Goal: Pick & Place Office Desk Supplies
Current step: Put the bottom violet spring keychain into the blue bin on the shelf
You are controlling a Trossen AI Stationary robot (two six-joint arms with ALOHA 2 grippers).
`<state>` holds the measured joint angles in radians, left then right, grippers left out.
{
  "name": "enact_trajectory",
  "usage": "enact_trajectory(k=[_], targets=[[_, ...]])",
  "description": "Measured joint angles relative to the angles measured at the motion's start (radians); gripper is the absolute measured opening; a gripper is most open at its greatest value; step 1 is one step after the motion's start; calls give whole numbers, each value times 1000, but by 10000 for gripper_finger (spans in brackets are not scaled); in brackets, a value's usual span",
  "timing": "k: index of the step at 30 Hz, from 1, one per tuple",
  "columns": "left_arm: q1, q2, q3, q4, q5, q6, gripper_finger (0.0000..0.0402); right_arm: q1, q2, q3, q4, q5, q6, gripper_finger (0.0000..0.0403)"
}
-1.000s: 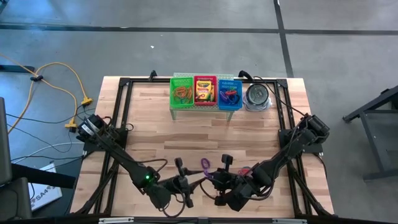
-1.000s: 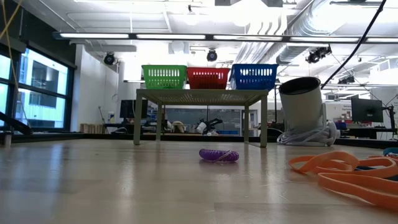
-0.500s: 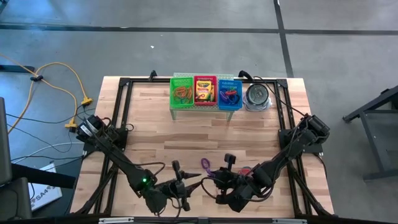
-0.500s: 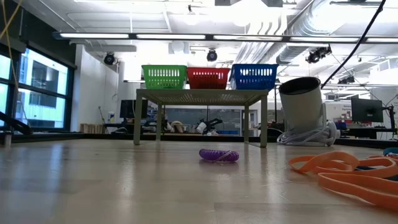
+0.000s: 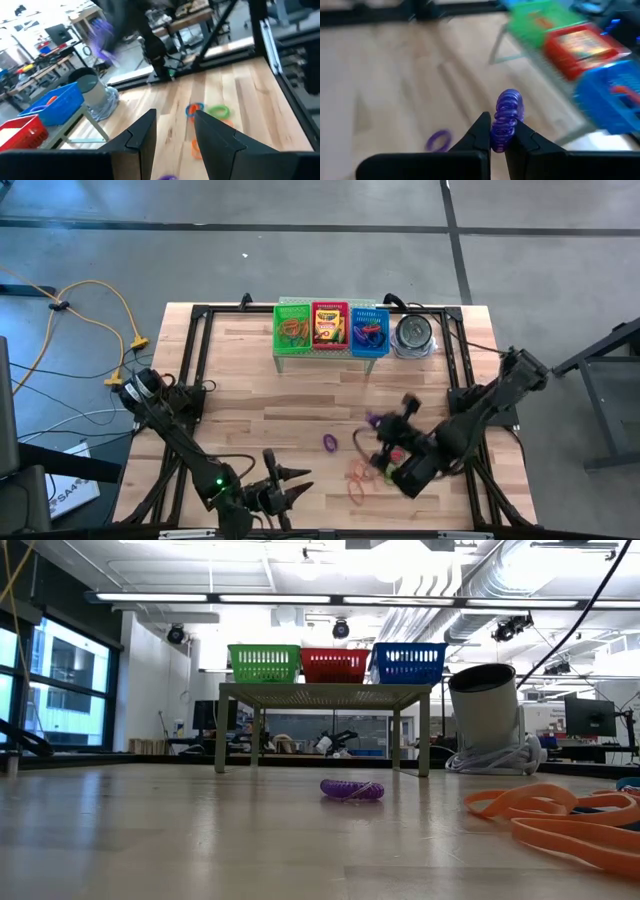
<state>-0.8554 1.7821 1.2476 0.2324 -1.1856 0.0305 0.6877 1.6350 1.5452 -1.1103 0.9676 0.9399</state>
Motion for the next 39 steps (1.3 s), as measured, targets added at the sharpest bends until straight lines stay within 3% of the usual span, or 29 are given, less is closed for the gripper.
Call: enact_trajectory(k=[3, 5, 9, 13, 26, 32, 39], targets=[[15, 0, 0, -88, 72, -52, 127, -40, -68, 0, -53, 43, 29, 18], [40, 0, 0, -177, 180, -70, 127, -88, -106, 0, -66, 38, 25, 17], [109, 0, 0, -334, 432, -89, 127, -227, -138, 0, -54, -30, -50, 17], [167, 0, 0, -383, 549, -155, 127, -375, -135, 0, -52, -117, -142, 17], [195, 0, 0, -412, 593, -196, 127, -847, -101, 0, 33, -332, -307, 18], [182, 0, 0, -463, 589, -226, 127, -919, -72, 0, 76, -422, -294, 30], [183, 0, 0, -481, 588, -242, 127, -953, -53, 0, 71, -452, -279, 79]])
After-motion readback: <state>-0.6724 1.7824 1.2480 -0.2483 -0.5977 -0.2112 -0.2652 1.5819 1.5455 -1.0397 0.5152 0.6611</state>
